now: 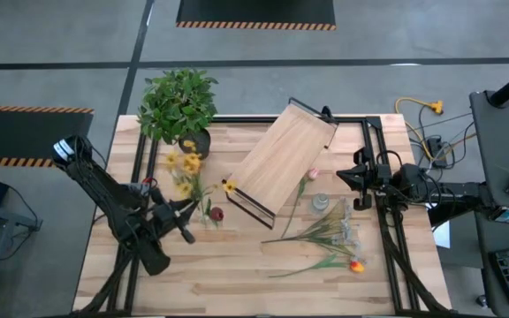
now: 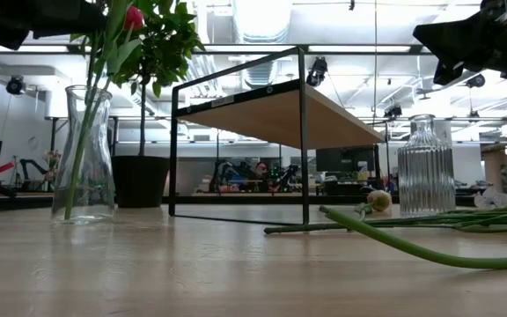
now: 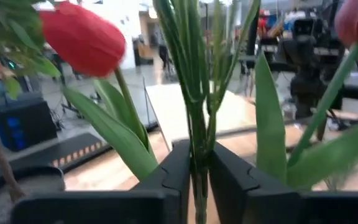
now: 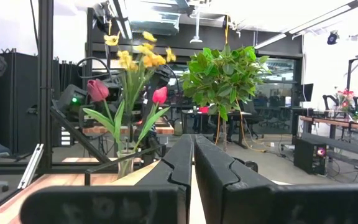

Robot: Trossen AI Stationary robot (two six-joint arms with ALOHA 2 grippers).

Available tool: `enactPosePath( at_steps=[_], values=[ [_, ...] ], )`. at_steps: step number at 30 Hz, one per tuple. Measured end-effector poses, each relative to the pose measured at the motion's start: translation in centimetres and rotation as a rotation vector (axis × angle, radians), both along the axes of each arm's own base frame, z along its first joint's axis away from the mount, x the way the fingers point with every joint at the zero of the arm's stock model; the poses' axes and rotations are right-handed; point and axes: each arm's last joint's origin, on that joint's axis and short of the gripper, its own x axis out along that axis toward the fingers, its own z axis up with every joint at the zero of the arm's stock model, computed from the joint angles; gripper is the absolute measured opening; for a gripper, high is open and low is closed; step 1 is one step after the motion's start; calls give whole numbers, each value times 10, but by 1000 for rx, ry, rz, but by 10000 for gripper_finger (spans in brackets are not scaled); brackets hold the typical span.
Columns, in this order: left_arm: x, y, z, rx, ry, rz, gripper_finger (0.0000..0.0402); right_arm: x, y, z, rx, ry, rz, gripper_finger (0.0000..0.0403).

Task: Pick and place flowers into a vace then onto a shelf
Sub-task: Put the yellow flowers into the left transparent vase

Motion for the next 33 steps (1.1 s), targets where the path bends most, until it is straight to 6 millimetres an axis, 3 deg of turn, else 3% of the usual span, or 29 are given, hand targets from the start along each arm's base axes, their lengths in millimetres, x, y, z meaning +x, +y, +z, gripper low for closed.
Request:
enactPosePath(
  at_steps=[9,13,21,28,33],
  values=[
    [-1,0,0,-89,106,-80,179,0,0,0,0,0,0,9],
    [-6,4,8,-136,180,-153,214,0,0,0,0,0,0,9],
    [-26,23,36,-323,220,-334,226,0,0,0,0,0,0,9],
    [-36,31,54,-226,274,-537,226,0,0,0,0,0,0,9],
    [-35,28,66,-159,211,-659,226,0,0,0,0,0,0,9]
  ],
)
